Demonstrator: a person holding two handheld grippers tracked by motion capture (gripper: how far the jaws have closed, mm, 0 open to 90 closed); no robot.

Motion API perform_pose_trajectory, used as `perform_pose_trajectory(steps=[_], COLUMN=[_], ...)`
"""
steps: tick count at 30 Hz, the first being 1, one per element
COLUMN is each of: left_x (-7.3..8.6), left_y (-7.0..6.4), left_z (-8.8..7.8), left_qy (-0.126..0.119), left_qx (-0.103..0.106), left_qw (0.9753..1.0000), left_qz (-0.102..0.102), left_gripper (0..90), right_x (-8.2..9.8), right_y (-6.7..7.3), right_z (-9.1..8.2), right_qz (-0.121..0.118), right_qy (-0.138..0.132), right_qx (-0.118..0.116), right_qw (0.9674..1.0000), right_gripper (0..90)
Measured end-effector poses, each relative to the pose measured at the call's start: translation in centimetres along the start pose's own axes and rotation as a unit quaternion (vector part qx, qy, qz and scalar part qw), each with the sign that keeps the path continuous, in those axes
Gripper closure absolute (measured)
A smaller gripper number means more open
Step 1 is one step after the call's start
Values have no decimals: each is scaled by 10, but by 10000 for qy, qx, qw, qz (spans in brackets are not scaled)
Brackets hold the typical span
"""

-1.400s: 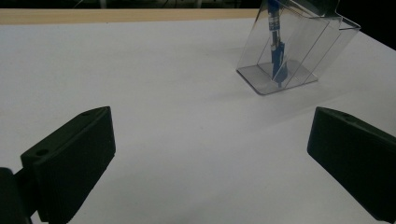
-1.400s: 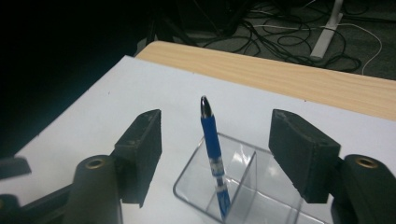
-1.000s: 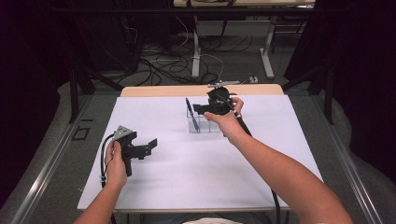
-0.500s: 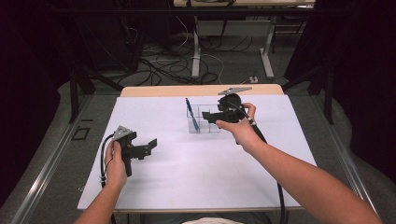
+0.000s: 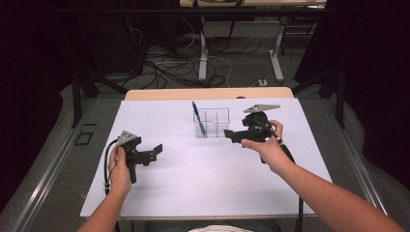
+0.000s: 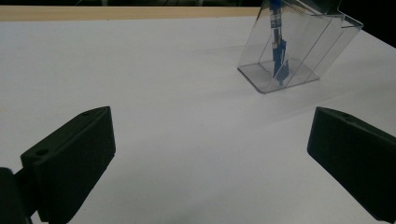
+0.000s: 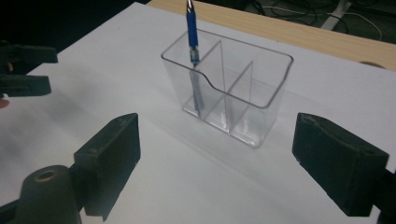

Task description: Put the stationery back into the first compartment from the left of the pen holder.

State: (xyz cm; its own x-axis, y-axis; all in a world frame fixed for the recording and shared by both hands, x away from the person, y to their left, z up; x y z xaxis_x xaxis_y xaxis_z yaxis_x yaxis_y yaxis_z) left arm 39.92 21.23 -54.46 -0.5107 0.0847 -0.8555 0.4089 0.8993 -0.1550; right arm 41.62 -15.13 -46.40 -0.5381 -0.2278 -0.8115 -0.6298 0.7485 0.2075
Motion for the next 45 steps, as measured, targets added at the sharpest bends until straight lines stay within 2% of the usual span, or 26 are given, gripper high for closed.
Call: perform_pose_trajectory(steps=[5,12,19,25,30,38,45], left_x=[1,1,1,2,2,2,2], left_y=[0,0,1,1,1,1,3], left_z=[0,0,0,0,0,0,0], left_qy=[8,33,49,34,18,29,37], left_qx=[-5,-18,-28,-37,-37,-29,-50], left_qw=[10000,10000,10000,10000,10000,10000,10000], left_qz=[5,11,37,-15,-14,-3,1], left_gripper=[8,8,8,8,8,8,8], right_x=[21,49,68,81,93,103,110], right_y=[-15,-30,-45,-58,-70,-90,-101], right_z=[-6,-11,-16,-18,-19,-25,-28], right_qz=[-10,103,181,238,127,369,638], right_qy=[-37,-116,-188,-289,-223,-329,-384], right_qx=[186,334,591,909,1042,1300,1411], right_qw=[9998,9993,9979,9952,9942,9903,9872], right_gripper=[126,0,0,0,0,0,0])
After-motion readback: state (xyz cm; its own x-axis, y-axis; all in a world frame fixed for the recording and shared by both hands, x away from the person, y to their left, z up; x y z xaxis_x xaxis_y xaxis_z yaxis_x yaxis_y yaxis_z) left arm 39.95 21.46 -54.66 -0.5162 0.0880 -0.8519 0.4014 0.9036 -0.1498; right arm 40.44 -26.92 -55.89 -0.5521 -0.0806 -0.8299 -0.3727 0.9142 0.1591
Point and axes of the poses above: each handheld gripper's, and its own axes: z roughly forward along the jaws, x roughly out of its underside, y roughly to its left, the point moved 4 cm from there along z, roughly forward along the jaws, and after that the axes turned 5 degrees about -x, right-handed, at the moved point
